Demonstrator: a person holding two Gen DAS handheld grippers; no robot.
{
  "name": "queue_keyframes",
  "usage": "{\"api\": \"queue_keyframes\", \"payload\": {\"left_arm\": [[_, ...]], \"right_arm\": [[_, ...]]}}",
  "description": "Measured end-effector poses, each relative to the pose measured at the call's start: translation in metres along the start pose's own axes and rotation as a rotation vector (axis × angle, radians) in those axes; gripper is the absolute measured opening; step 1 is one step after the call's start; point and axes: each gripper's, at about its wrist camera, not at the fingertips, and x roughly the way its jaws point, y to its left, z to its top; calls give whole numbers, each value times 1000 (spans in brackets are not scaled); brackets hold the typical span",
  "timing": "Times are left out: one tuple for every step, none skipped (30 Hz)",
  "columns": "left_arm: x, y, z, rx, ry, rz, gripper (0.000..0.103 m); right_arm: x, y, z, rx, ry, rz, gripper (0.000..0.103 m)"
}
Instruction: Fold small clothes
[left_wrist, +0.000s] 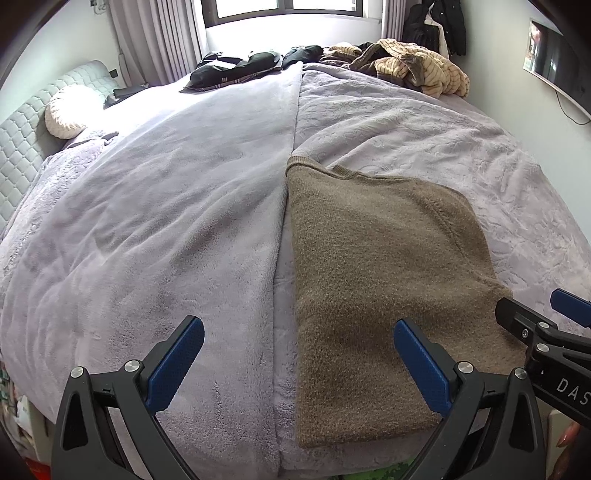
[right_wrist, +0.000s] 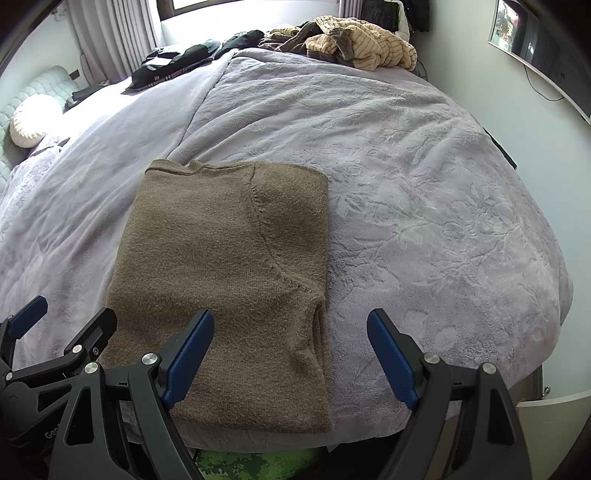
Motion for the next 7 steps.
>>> {"api": "queue_keyframes", "payload": {"left_arm": [[-1, 0, 0, 4, -8, 0, 103], [-2, -1, 0, 10, -16, 1, 103], [-3, -2, 0, 16, -20, 9, 103], [-3, -2, 0, 19, -22, 8, 103], [-3, -2, 1, 17, -20, 4, 103], [-3, -1, 1, 11, -16, -4, 103], [-2, 0, 1, 4, -10, -11, 103]], "right_arm": [[0, 0, 0, 1, 1, 1, 87], [0, 0, 0, 1, 1, 2, 87], [0, -1, 1, 2, 2, 2, 87], [0, -1, 1, 1, 2, 1, 87], [0, -1, 1, 1, 2, -1, 87], [0, -1, 1, 1, 1, 3, 87], [0, -1, 1, 2, 2, 4, 87]]}}
